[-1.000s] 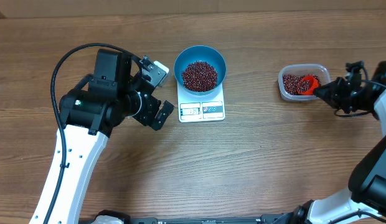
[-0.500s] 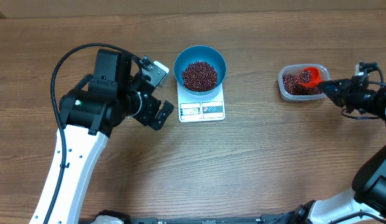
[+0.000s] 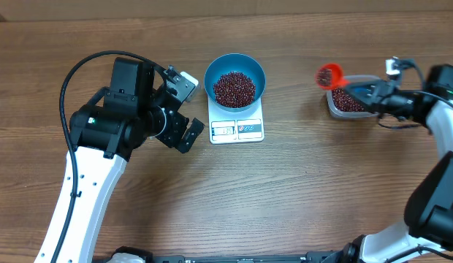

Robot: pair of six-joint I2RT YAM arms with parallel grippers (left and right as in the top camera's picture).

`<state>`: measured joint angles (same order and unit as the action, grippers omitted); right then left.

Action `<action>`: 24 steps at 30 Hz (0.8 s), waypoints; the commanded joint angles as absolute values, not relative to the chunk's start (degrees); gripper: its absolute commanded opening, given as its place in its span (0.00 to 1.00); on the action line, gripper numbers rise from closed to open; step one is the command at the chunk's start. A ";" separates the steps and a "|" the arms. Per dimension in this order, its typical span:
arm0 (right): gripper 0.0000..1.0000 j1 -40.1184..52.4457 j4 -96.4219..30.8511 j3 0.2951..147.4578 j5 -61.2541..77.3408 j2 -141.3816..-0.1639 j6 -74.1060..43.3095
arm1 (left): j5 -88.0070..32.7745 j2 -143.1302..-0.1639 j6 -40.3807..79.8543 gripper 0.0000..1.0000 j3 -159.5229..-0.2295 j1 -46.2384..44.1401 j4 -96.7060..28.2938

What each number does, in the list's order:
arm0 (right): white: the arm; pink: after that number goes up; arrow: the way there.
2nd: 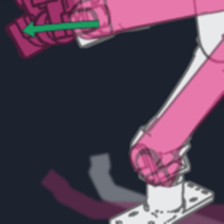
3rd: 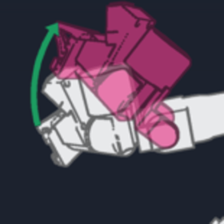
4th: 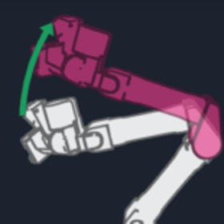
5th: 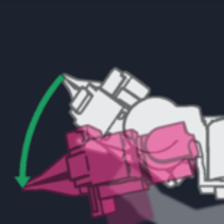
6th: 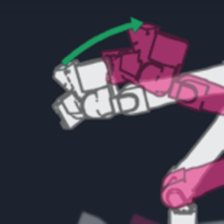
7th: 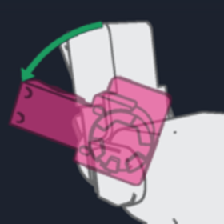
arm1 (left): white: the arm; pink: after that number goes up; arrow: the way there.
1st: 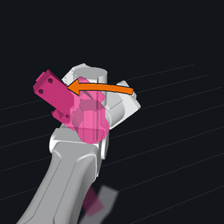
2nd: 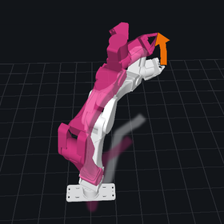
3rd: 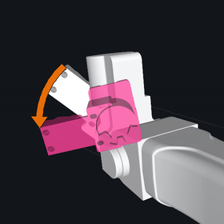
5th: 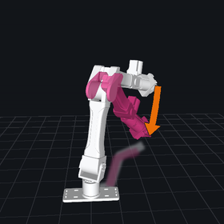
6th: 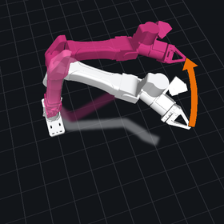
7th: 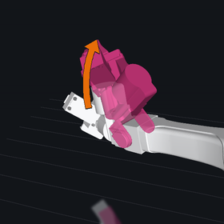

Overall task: Scoop item into bowl and weigh 150g on scale
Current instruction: 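Carry the filled scoop left over the blue bowl, then tilt the red scoop and pour beans slowly into the blue bowl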

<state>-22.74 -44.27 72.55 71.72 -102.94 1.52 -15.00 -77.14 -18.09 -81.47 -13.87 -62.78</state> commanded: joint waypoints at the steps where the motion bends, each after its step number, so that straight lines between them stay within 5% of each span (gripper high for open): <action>1: 0.04 -17.19 -40.80 72.40 74.70 -102.89 -3.33 | -16.12 -76.93 -17.56 1.00 -82.65 -13.85 -62.81; 17: 0.04 3.88 -24.86 72.40 59.92 -102.89 -5.96 | -16.10 -76.93 -17.58 1.00 -82.65 -13.85 -62.81; 24: 0.04 9.69 -20.53 72.40 45.76 -102.89 3.92 | -16.10 -77.03 -17.58 1.00 -82.65 -13.85 -62.81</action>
<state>7.68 -21.47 72.44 53.91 -102.94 -2.24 -15.00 -77.14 -18.11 -81.47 -13.87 -62.78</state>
